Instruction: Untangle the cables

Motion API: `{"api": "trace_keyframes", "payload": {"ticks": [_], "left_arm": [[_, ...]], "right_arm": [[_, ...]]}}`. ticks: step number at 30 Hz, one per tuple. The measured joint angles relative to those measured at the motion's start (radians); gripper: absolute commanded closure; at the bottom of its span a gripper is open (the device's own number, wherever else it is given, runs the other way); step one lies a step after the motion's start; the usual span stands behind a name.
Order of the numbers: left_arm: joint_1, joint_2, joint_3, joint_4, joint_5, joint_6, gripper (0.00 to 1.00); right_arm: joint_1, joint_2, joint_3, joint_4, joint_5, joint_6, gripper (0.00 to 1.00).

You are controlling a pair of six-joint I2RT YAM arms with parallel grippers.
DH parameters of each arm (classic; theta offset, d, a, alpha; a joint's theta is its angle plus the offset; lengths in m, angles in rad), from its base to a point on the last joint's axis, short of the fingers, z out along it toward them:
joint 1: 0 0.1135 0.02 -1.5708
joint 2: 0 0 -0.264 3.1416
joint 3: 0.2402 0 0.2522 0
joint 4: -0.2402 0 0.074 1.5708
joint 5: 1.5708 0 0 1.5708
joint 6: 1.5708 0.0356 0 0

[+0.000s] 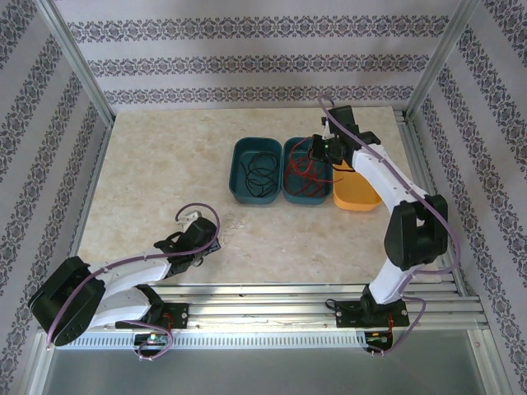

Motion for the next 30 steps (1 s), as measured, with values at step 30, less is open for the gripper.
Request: {"api": "trace_keyframes", "payload": {"ticks": [30], "left_arm": [[0.000, -0.040, -0.003, -0.001, 0.004, 0.000, 1.00]], "right_arm": [[0.011, 0.234, 0.108, -0.122, 0.251, -0.099, 0.80]]}}
